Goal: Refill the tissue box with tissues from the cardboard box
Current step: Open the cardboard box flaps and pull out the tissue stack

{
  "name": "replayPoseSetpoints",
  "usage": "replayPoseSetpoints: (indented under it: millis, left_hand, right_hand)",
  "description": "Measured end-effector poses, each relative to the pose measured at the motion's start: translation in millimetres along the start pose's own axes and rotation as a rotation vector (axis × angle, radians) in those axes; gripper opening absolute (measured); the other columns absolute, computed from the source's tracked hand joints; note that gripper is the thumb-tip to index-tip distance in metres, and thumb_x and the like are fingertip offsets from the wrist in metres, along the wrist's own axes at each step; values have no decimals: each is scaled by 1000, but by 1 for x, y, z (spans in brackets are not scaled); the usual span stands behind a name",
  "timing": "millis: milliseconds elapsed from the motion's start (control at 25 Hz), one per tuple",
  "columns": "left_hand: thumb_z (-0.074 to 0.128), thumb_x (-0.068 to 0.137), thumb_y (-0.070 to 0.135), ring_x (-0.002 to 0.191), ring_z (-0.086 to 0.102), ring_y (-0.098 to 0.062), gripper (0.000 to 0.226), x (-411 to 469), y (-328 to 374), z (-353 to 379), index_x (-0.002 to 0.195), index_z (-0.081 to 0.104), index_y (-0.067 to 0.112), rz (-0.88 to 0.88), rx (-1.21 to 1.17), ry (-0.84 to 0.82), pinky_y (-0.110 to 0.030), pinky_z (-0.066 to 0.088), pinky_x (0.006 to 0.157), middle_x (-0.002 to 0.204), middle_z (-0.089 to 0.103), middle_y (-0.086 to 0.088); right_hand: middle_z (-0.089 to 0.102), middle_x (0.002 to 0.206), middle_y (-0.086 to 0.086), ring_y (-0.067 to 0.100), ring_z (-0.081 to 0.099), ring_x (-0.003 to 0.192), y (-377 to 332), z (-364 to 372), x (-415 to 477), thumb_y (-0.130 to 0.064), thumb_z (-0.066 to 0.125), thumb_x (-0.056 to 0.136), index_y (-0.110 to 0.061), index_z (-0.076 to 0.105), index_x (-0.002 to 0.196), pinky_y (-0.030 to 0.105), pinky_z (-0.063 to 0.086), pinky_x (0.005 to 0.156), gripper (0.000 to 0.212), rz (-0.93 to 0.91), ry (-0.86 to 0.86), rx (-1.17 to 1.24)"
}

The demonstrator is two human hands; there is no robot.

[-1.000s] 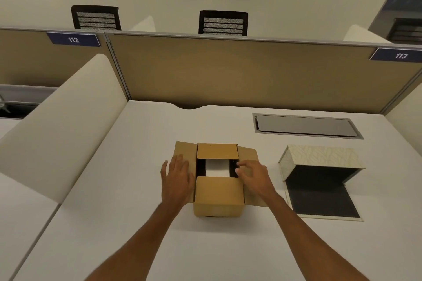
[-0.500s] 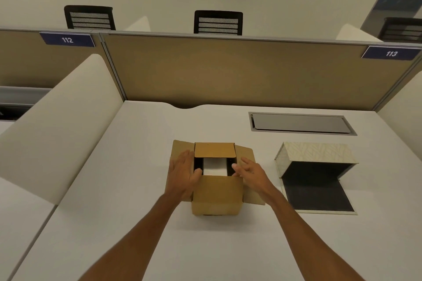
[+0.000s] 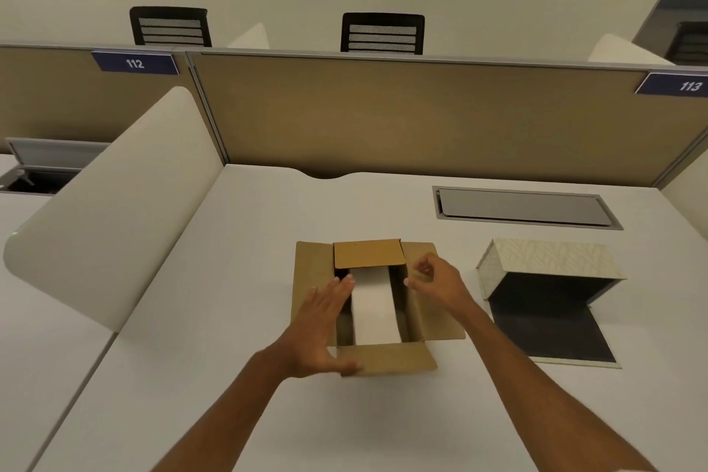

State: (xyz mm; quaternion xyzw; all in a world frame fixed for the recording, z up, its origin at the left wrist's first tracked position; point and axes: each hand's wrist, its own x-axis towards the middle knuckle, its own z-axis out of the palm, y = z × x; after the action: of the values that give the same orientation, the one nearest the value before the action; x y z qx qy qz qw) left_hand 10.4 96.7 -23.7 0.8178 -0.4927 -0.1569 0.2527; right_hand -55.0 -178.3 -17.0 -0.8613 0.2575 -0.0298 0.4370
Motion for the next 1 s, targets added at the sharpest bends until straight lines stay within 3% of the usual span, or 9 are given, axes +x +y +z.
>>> replayPoseSetpoints:
  millis: [80,240,440,600,680,760,840,1000]
  left_hand:
    - [56,57,90,146,-25,-8,134,-7,-7,13,152,-17,30,-66,116,-53,-39,-15,119,160,-23,15]
    - [52,46,97,143,-34,-12,151,-8,-18,27,150,-24,19,-163,230,-74,-36,-17,118,158,-32,4]
    - [54,46,96,142,-33,-8,151,-1,-24,25,151,-22,18,-161,250,-50,-34,-16,117,157,-30,7]
    - [56,45,95,144,-31,-7,150,1,-24,23,151,-22,22,-176,233,-39,-34,-15,117,158,-29,10]
    - [55,46,95,143,-31,-5,147,2,-24,23,147,-29,29,-180,220,-27,-34,-15,117,156,-33,15]
    - [55,47,95,143,-30,-4,144,3,-26,23,145,-31,33,-166,217,-30,-35,-16,116,155,-34,18]
    - [57,48,94,144,-30,-3,144,5,-28,23,148,-27,31,-157,211,-34,-36,-18,114,155,-32,19]
    - [60,47,92,145,-27,-2,145,7,-30,23,152,-19,28,-168,198,-28,-36,-17,114,158,-27,19]
  right_hand:
    - [56,125,3,24,51,118,-5,-2,13,-32,77,74,-20,52,120,45,45,99,54,-49,22,-188]
    - [39,149,3,26,35,136,-14,0,32,-34,78,73,-22,36,141,44,31,110,81,-154,-117,-339]
    - [45,146,4,26,39,135,-20,8,48,-36,69,83,-20,45,135,39,32,109,60,-222,-120,-340]
    - [58,130,2,24,48,121,-28,1,58,-41,65,85,-23,54,124,40,31,103,44,-250,-115,-351]
    - [66,113,2,22,56,106,-37,-3,65,-45,58,89,-20,58,113,42,36,97,34,-260,-27,-284]
    - [65,97,4,21,59,90,-46,-1,75,-45,56,91,-15,55,104,40,45,85,33,-206,85,-174]
    - [61,96,10,25,60,86,-55,3,92,-40,59,90,-10,46,107,37,49,73,37,-99,154,-96]
    - [53,128,24,40,55,114,-55,17,121,-23,66,87,0,32,132,48,50,94,61,171,142,-92]
